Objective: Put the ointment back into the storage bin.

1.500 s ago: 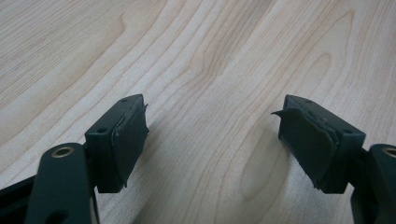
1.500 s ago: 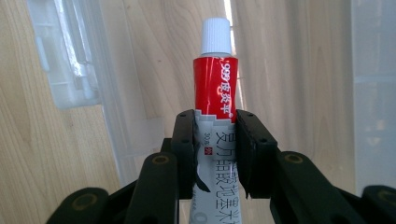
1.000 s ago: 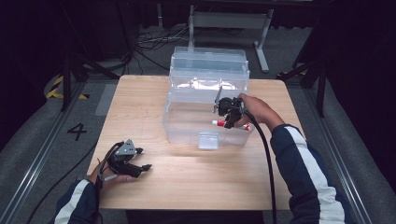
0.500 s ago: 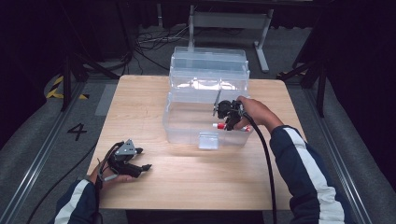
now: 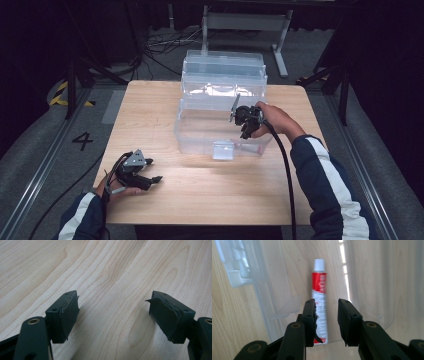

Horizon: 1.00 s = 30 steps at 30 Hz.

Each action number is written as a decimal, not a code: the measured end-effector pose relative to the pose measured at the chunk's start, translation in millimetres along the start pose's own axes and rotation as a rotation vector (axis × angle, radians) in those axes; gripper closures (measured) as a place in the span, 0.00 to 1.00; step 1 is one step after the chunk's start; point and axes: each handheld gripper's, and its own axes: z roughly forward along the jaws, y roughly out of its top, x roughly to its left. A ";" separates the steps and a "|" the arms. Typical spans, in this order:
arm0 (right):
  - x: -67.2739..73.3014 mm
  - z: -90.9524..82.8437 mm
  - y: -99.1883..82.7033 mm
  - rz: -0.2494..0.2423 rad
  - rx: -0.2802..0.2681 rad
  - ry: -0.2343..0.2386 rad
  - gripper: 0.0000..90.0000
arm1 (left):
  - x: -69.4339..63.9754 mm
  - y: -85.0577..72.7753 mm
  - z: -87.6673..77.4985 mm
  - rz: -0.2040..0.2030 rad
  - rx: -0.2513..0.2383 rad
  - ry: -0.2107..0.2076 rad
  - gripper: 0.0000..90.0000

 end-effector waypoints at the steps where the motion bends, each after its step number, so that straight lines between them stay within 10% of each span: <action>1: -0.3 -0.8 -0.5 -0.001 -0.005 0.001 0.77 | 0.0 0.0 0.0 0.001 0.000 0.001 0.27; 30: 8.1 -52.2 -47.9 0.064 -0.525 -0.150 0.71 | 3.4 17.7 -4.7 -0.056 -0.007 0.012 0.28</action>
